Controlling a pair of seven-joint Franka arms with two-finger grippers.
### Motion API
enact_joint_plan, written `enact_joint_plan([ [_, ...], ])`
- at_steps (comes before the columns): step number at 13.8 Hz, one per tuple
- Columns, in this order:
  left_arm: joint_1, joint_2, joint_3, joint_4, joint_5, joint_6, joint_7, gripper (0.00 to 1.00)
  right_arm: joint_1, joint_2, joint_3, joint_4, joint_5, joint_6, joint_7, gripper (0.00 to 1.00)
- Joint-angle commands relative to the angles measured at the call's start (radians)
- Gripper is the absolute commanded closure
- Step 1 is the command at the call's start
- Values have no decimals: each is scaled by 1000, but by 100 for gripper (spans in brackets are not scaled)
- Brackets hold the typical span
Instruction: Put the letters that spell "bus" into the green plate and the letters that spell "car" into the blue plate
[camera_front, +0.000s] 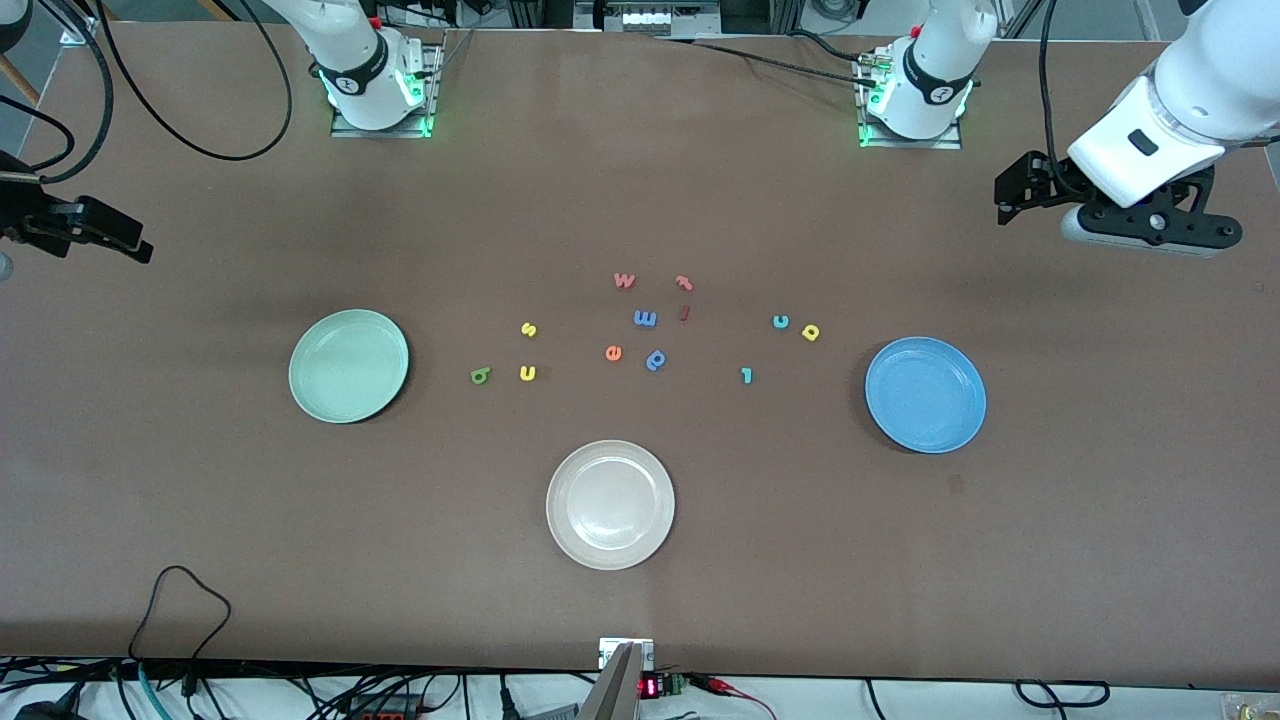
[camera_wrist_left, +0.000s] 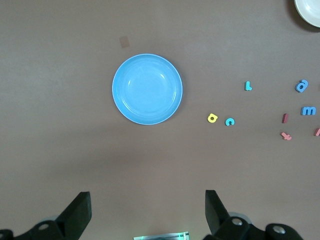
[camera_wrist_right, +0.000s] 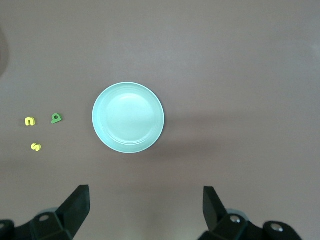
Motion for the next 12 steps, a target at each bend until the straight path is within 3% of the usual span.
enact_joint_plan([
  [1, 2, -10, -5, 14, 14, -22, 3, 0, -1, -29, 1, -22, -8, -12, -4, 0],
  [5, 2, -11, -6, 12, 14, -22, 3, 0, 13, 16, 10, -23, -2, -15, -1, 0],
  [12, 2, 6, -25, 13, 14, -45, 3, 0, 227, 303, 12, -25, -1, 163, 144, 0],
])
